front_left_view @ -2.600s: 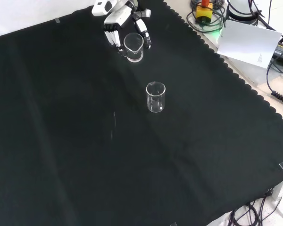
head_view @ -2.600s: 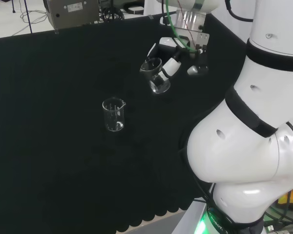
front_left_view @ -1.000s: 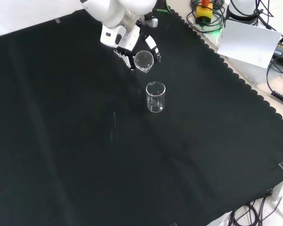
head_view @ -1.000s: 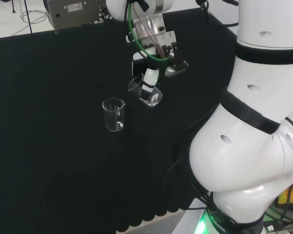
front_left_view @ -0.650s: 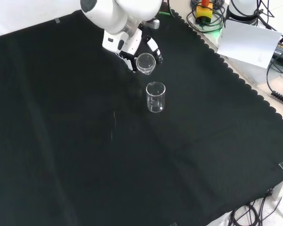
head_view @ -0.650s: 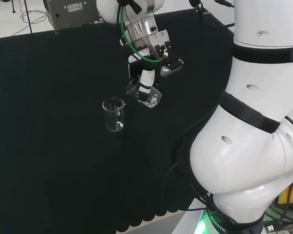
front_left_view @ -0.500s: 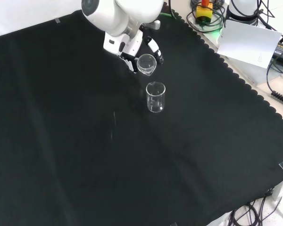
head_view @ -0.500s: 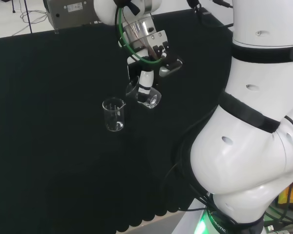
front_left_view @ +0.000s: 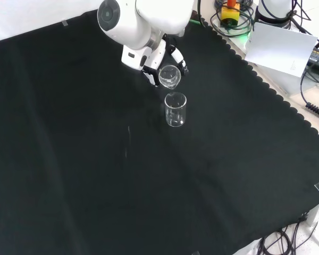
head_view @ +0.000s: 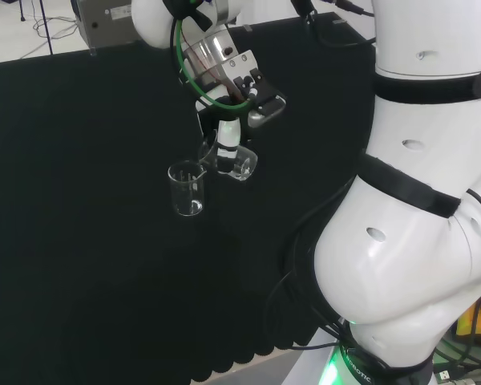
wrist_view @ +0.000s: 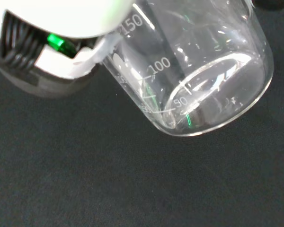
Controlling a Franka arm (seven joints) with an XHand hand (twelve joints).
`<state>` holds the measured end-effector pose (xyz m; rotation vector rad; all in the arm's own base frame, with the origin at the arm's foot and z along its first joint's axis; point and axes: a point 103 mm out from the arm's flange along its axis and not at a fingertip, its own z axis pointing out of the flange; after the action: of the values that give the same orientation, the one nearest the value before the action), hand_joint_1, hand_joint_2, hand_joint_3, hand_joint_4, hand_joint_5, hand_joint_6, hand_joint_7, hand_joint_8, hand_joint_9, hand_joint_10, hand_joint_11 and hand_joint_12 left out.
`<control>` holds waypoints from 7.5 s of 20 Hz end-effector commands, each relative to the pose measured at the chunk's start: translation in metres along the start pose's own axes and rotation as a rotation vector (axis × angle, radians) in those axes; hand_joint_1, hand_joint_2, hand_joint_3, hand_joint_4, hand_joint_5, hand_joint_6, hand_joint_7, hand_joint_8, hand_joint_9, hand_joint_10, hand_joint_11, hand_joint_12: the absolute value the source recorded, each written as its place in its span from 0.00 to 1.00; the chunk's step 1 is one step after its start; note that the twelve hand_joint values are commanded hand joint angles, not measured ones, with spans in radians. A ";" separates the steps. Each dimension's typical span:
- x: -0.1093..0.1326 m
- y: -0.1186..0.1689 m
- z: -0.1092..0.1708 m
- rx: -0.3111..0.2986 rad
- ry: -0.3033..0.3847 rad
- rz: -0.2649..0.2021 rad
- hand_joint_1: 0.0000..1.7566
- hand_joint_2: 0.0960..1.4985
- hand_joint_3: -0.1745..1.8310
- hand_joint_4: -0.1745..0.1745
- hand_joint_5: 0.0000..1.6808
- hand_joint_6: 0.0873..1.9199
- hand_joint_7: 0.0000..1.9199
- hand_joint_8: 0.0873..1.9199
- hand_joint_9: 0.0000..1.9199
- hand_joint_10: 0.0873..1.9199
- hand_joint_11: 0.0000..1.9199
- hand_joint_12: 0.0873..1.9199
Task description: Pour the water from the handheld beaker into the one on the table.
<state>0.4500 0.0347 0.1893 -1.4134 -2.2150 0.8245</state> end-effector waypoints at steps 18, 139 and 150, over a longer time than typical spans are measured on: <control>0.024 0.011 -0.015 0.140 -0.094 0.071 0.75 0.35 0.46 0.00 0.77 0.31 0.70 0.29 0.90 0.01 0.76 0.30; 0.068 0.010 -0.043 0.385 -0.370 0.287 0.65 0.37 0.46 1.00 0.75 0.36 0.80 0.29 0.89 0.04 0.77 0.30; 0.072 0.012 -0.045 0.399 -0.395 0.297 0.65 0.37 0.46 1.00 0.75 0.36 0.80 0.29 0.89 0.04 0.77 0.30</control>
<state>0.4553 0.1141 0.2157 -1.4895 -1.9590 1.6493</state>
